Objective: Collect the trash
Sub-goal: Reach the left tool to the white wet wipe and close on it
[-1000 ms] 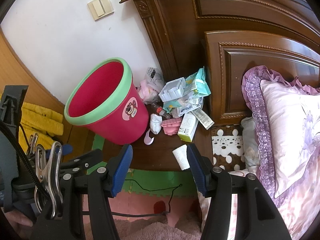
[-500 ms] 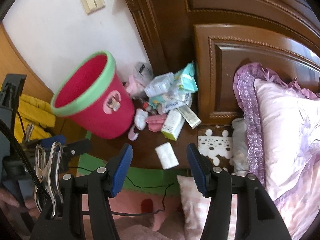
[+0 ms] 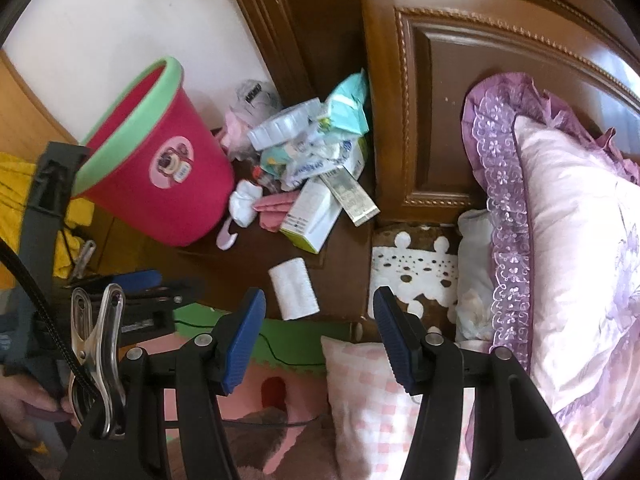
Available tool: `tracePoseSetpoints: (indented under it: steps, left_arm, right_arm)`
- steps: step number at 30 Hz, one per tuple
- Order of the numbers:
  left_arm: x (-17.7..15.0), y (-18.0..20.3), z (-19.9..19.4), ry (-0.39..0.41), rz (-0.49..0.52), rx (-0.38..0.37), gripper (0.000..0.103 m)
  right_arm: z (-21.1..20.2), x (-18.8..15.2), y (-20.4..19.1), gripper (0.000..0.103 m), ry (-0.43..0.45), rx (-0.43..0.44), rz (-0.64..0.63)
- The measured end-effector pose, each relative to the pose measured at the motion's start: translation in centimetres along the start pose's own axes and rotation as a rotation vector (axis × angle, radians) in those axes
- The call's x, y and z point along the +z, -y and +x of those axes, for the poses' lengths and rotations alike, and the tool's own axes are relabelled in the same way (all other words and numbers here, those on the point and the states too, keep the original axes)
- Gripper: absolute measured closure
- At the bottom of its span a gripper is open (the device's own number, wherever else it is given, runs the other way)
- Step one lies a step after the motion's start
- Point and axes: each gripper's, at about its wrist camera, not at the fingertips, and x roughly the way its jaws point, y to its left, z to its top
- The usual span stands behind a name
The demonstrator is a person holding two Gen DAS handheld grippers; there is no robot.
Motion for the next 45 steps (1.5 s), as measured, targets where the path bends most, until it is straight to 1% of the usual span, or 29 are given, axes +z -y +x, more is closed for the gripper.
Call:
tracePoseSetpoints:
  steps: [5,10,16,22,28,32,38,40,41,43,44,45]
  left_arm:
    - [0.7,1.4,3.6,-0.024,-0.032,0.001,0.035]
    - [1.4,2.0,6.5,-0.061,-0.072,0.006,0.035]
    - [2.3,2.9,9.6,-0.089,-0.083,0.034,0.035]
    - [2.4,3.7,12.8,-0.142,-0.091,0.068,0.035]
    - [2.3,4.0,14.7,-0.166,-0.098,0.09,0.035]
    - [2.4,3.9,15.5,-0.174,-0.114,0.086,0.035]
    - [2.8,3.8,15.6,-0.166,-0.115,0.124,0.037]
    - [2.9,3.8,15.5,-0.161,-0.11,0.144,0.045]
    - [2.9,3.8,15.4,-0.153,-0.104,0.151,0.047]
    - [3.0,3.7,15.2,-0.141,-0.096,0.149,0.057]
    - [3.2,3.7,15.1,-0.138,-0.092,0.145,0.059]
    - [3.2,3.6,15.0,-0.136,-0.092,0.139,0.064]
  right_arm:
    - [1.6,-0.3,1.8,0.045,-0.029,0.023,0.008]
    - [3.1,-0.5,3.0,0.045,-0.053,0.042,0.008]
    - [5.0,-0.4,4.4,0.045,-0.074,0.062,0.039]
    - [6.4,-0.6,5.3,0.045,-0.085,0.074,0.07]
    - [7.0,-1.0,6.0,0.045,-0.094,0.077,0.088]
    - [7.3,-1.2,6.7,0.045,-0.104,0.077,0.112]
    - [7.5,-1.4,7.1,0.045,-0.11,0.08,0.125]
    - [7.7,-1.5,7.1,0.045,-0.112,0.082,0.128]
    - [7.7,-1.5,7.0,0.045,-0.112,0.082,0.128]
    - [7.9,-1.4,7.0,0.045,-0.114,0.082,0.13]
    - [7.9,-1.4,7.0,0.045,-0.113,0.082,0.131]
    - [8.0,-1.3,7.0,0.045,-0.113,0.083,0.131]
